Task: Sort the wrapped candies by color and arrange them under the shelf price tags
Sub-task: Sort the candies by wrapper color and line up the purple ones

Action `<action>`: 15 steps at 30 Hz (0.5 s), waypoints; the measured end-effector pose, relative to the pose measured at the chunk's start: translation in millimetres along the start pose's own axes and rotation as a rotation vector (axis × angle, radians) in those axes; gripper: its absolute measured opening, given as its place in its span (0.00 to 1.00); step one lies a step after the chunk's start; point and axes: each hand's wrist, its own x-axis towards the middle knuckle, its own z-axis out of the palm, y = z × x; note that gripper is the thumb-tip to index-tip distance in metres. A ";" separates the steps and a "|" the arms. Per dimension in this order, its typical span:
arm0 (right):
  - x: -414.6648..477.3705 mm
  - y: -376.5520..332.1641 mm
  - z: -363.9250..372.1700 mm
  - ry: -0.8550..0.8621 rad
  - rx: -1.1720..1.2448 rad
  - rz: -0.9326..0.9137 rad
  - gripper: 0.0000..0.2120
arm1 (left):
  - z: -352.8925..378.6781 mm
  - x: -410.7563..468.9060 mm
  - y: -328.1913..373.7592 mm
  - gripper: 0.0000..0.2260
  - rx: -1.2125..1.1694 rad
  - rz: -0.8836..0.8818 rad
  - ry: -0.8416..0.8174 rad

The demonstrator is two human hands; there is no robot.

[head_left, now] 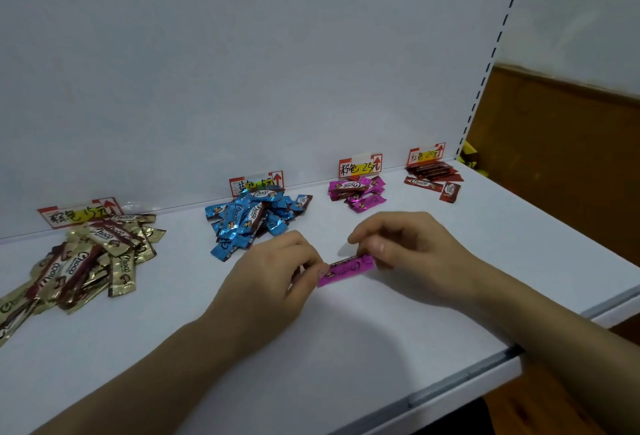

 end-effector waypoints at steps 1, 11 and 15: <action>-2.2 -1.1 3.4 -0.006 -0.016 -0.005 0.06 | 0.2 0.5 -0.5 0.11 -0.016 -0.003 0.016; 56.3 35.6 -34.2 0.363 -0.415 -0.029 0.05 | 4.4 -1.8 -11.3 0.18 0.072 0.032 -0.003; 81.6 57.3 -42.2 0.372 -0.644 -0.098 0.06 | 4.5 -2.3 -12.4 0.24 0.143 -0.005 -0.173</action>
